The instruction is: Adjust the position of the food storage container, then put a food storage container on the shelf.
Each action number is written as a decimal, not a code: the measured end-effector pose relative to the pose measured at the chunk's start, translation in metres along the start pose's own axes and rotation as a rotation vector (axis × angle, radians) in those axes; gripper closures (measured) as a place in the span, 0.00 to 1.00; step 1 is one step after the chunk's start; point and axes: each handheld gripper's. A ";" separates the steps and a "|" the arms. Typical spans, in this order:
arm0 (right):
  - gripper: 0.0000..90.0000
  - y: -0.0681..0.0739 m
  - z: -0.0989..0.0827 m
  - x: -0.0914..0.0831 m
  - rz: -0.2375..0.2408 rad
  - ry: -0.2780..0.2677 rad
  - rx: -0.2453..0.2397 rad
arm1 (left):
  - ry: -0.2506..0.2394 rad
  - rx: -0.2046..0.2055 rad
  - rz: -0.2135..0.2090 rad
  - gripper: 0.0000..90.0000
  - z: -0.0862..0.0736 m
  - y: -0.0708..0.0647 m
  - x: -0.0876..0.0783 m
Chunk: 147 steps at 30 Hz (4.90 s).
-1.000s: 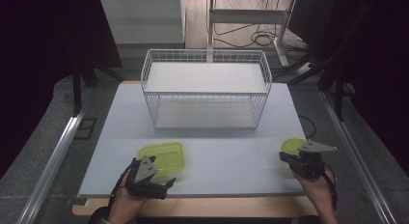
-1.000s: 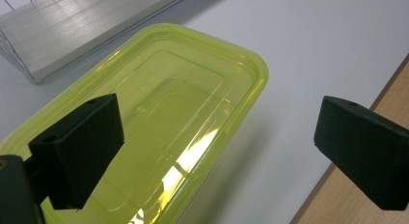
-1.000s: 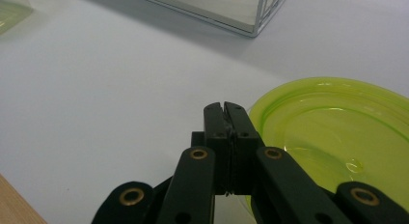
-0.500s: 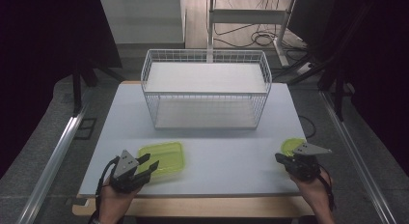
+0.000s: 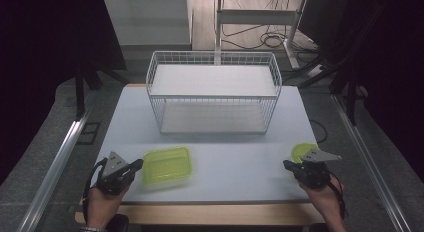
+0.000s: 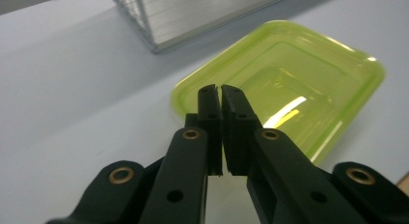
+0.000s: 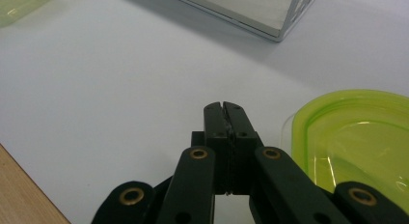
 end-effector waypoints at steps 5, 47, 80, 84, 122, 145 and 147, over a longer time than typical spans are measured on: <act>0.99 0.001 0.000 0.000 0.003 -0.005 0.000 | 0.051 -0.016 0.024 1.00 -0.008 0.012 0.006; 0.96 0.022 0.004 0.014 0.071 -0.008 -0.018 | 0.144 0.099 -0.082 1.00 -0.001 -0.031 0.053; 0.94 0.050 0.008 0.038 0.162 0.004 -0.032 | 0.127 0.148 -0.240 1.00 0.011 -0.083 0.078; 0.93 0.051 0.008 0.041 0.168 0.010 -0.031 | 0.126 0.149 -0.260 1.00 0.012 -0.087 0.080; 0.15 0.060 0.001 0.057 0.159 -0.013 -0.045 | 0.080 0.159 -0.288 0.07 -0.002 -0.092 0.058; 0.06 0.055 0.020 0.069 0.171 0.004 0.093 | 0.102 0.214 -0.255 0.04 -0.009 -0.091 0.055; 0.12 0.055 0.027 0.072 0.174 -0.005 0.104 | 0.103 0.217 -0.254 0.04 -0.010 -0.091 0.055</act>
Point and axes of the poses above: each handheld gripper's, and its own axes: x roughly forward along the jaws, z roughly out of its top, y roughly to its left, and after that the axes turned 13 degrees about -y, right-handed
